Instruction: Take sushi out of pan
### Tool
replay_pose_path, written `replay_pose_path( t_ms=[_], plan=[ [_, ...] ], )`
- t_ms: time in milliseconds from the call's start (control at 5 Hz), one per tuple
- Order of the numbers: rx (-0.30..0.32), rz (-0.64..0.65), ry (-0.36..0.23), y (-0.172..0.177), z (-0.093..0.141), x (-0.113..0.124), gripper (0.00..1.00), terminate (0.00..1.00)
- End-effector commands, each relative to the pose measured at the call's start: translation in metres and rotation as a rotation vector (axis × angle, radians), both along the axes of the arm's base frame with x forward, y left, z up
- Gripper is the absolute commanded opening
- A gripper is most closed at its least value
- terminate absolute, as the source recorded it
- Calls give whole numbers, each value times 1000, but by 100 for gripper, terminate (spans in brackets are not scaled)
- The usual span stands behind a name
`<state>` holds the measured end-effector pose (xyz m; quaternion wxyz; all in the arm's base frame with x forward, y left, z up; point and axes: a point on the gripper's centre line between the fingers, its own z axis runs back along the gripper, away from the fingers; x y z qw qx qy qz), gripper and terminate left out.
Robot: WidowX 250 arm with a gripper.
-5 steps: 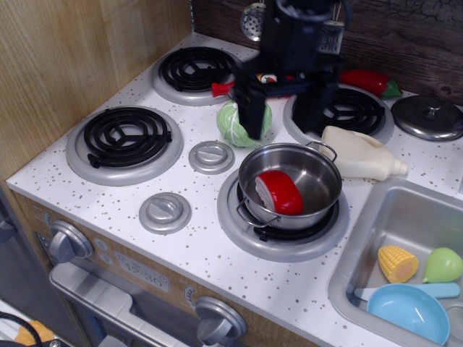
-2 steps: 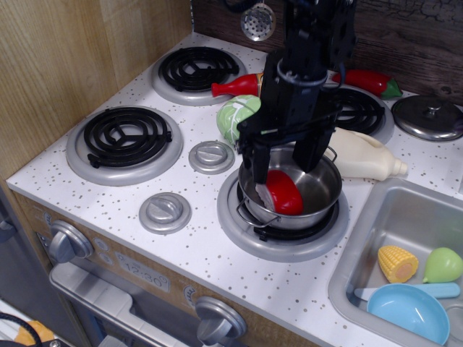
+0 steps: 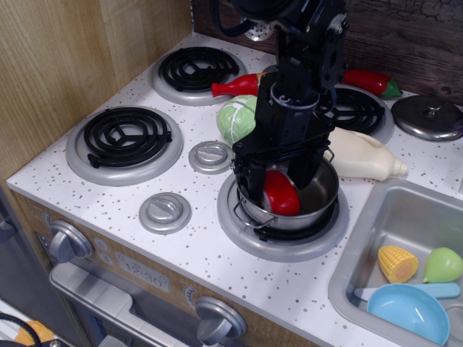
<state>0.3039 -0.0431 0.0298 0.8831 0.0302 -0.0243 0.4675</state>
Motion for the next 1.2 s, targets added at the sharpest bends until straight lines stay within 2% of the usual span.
replay_pose_path(
  t_ms=[0,200,400,600,800,1000],
  plan=[
    [-9,15,-29,-5,-1,2,0,0],
    [10,9,-4,-4,16,6,0,0],
    [62,-2,45,5,56,6,0,0],
    [136,-26,76,32,89,-1,0,0],
    [161,-35,55,64,82,-17,0,0],
    [148,-55,-10,86,56,-24,0,0]
  ],
)
